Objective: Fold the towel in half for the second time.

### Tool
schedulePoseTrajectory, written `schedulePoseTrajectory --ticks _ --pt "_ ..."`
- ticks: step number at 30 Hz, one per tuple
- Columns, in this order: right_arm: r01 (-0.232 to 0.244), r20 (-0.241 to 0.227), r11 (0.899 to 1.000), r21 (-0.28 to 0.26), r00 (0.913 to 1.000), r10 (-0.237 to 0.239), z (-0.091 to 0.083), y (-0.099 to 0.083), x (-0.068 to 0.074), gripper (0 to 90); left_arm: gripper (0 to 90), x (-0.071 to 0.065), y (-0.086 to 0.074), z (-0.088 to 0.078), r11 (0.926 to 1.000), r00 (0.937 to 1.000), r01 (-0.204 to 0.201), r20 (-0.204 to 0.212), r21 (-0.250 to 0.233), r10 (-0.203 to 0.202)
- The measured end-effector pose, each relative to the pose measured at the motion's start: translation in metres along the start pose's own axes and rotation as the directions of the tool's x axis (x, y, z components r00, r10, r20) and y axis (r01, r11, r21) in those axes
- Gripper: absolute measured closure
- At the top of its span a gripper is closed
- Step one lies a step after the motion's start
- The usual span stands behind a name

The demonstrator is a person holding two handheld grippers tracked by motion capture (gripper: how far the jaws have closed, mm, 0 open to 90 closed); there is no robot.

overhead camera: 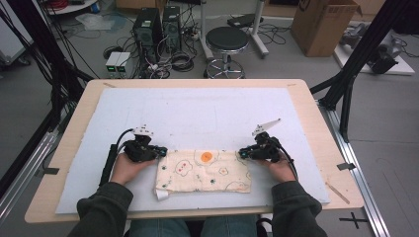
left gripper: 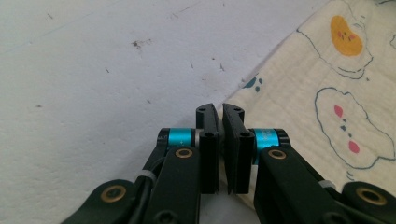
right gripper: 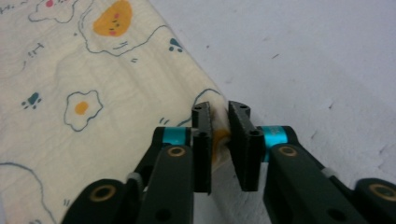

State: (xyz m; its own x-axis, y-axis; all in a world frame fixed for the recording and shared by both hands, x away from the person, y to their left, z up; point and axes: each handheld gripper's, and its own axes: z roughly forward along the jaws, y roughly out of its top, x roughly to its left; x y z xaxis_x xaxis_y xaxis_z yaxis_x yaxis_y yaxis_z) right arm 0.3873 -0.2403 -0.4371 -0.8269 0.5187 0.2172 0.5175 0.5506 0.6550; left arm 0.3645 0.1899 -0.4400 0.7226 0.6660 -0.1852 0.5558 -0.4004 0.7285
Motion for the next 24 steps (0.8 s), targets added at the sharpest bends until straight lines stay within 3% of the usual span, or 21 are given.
schedulePoseTrajectory --ticks 3,11,17,19,21,24 --pt "0.015 0.012 1.000 0.001 0.9998 -0.015 -0.001 0.001 0.001 84.7 85.5 0.001 0.000 -0.002 1.0000 0.9999 0.009 -0.009 -0.005 -0.009" --pt "-0.004 0.037 1.000 -0.023 0.9993 0.005 -0.004 0.004 -0.003 85.5 85.8 0.001 0.003 -0.006 0.9982 0.9985 0.024 -0.047 -0.055 -0.027" --pt "0.008 0.070 0.999 -0.031 0.9976 -0.006 -0.005 0.020 -0.006 85.5 85.9 0.008 0.016 -0.009 0.9923 0.9925 0.064 -0.098 -0.106 -0.074" --pt "-0.005 0.064 0.999 -0.046 0.9979 0.008 -0.006 0.026 -0.011 85.5 85.9 0.011 0.021 -0.009 0.9922 0.9909 0.062 -0.113 -0.108 -0.074" --pt "-0.023 0.053 0.998 -0.062 0.9983 0.026 -0.008 0.029 -0.017 85.5 85.9 0.014 0.023 -0.010 0.9875 0.9899 0.076 -0.108 -0.138 -0.092" --pt "-0.031 0.049 0.997 -0.071 0.9982 0.035 -0.007 0.038 -0.024 85.5 85.8 0.019 0.030 -0.010 0.9898 0.9881 0.073 -0.126 -0.122 -0.088"
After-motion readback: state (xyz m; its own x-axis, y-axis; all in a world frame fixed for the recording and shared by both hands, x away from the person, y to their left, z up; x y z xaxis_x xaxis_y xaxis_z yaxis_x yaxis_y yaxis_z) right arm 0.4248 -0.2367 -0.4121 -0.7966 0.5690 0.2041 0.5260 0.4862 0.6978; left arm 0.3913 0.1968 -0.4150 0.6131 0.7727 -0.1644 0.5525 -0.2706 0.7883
